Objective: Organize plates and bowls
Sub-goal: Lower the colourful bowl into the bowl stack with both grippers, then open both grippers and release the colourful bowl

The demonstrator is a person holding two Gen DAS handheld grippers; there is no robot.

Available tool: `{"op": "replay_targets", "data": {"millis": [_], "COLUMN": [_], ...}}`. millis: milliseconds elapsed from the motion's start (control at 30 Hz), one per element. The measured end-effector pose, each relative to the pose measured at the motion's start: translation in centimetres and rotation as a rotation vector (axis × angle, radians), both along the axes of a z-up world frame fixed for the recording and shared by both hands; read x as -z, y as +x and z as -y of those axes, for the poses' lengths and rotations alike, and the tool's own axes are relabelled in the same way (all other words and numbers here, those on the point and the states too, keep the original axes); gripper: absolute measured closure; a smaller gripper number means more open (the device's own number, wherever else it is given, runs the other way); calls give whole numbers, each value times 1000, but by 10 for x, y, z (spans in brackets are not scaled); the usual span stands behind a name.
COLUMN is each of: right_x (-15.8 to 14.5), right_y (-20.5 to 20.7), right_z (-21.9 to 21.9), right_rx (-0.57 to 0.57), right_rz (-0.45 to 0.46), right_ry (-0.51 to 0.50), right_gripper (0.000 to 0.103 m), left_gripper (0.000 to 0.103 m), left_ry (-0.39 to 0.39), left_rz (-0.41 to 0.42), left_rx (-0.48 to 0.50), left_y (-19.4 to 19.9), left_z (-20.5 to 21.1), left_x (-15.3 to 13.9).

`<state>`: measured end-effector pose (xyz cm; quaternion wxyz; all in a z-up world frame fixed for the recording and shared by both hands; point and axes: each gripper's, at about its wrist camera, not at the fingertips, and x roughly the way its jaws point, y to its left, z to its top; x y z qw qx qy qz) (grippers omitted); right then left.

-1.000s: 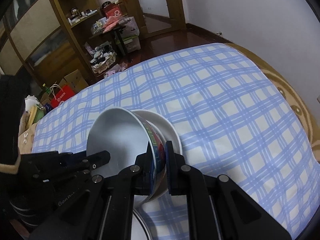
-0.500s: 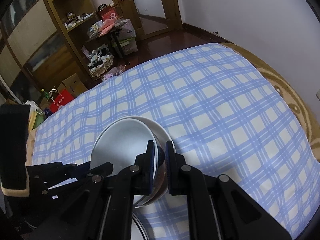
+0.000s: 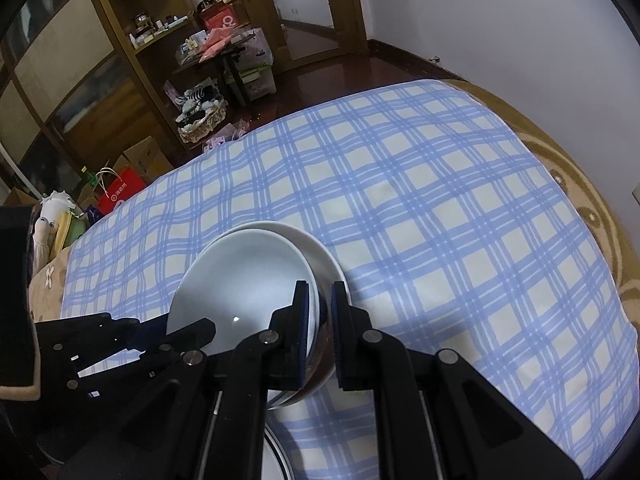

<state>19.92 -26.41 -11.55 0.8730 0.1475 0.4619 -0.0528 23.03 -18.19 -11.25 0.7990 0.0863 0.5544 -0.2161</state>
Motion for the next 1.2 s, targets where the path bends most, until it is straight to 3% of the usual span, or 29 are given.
{"op": "replay_targets", "data": {"millis": [133, 333, 500, 567, 633, 700, 767, 1033, 1200], "right_x": [-1, -3, -12, -15, -15, -13, -10, 3, 7], "right_y": [-3, -5, -7, -7, -8, -8, -7, -6, -6], "right_z": [0, -3, -9, -9, -7, -5, -2, 15, 24], "right_rx": [-1, -6, -31, -32, -22, -9, -1, 68, 91], "right_rz": [10, 2, 16, 19, 23, 24, 9, -50, -59], "right_ry": [7, 5, -10, -11, -11, -6, 2, -28, -34], "right_gripper": [92, 92, 92, 85, 63, 61, 58, 11, 11], "left_gripper": [79, 78, 55, 48, 37, 28, 28, 26, 26], "left_ry": [58, 25, 28, 42, 46, 48, 60, 35, 12], "left_rz": [39, 42, 64, 78, 79, 82, 92, 49, 31], "left_rx": [9, -20, -60, -73, -90, -99, -101, -120, -120], "left_y": [-2, 3, 7, 8, 10, 11, 12, 23, 29], "left_z": [-3, -21, -38, -43, -47, -51, -53, -58, -58], "left_x": [-8, -17, -21, -21, -20, -18, -14, 3, 10]}}
